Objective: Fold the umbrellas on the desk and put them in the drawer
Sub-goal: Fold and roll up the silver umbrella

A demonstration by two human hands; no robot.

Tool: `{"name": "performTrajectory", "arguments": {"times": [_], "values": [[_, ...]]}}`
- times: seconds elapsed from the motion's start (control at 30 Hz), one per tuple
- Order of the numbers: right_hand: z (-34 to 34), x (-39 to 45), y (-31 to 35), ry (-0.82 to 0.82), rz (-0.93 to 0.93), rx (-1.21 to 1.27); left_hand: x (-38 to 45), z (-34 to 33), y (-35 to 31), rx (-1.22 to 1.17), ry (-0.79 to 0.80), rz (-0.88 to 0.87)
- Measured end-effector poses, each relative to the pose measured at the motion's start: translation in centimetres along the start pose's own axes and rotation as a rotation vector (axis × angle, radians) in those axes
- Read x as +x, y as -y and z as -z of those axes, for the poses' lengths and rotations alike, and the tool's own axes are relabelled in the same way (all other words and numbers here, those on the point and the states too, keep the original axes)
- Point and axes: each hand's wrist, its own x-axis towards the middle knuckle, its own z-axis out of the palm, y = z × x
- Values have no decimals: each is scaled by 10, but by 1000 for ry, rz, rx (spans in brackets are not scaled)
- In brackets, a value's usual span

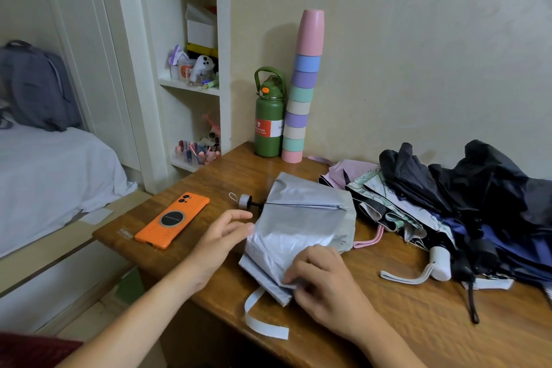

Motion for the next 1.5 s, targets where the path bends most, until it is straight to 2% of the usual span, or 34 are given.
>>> {"name": "performTrajectory", "arguments": {"times": [0.13,0.23,0.43,0.6,0.67,0.8,0.9,0.97,1.03,1.1,1.23,1.33,1.4,1.5], "values": [[-1,1,2,87,45,18,1,-3,-1,158,-21,-23],[-2,2,2,93,56,22,0,-7,-1,71,-78,-59],[-1,0,4,119,-9,64,-1,-12,2,-38,-122,22],[-3,2,8,-115,-154,-14,2,-12,11,243,-116,56],[-4,4,9,-47,-192,-51,3,-14,14,360,-130,28],[-16,2,6,218,-255,-102,3,-24,11,624,-168,-86],[-18,2,5,214,-259,-115,5,-36,4,821,-205,-335],[-19,2,4,197,-213,-133,7,-46,-1,841,-105,-483],[-21,3,1,180,-168,-125,9,-58,-4,826,54,-513],[-21,4,-1,144,-146,-83,13,-69,0,883,143,-535],[-20,-1,-15,74,-172,-24,21,-69,21,974,284,-421],[-23,-8,-27,22,-329,-139,20,-63,38,1201,323,-463],[-21,-9,-29,86,-472,-186,19,-60,41,1272,341,-462],[-18,-10,-27,219,-565,-257,20,-55,42,1272,357,-450]]}}
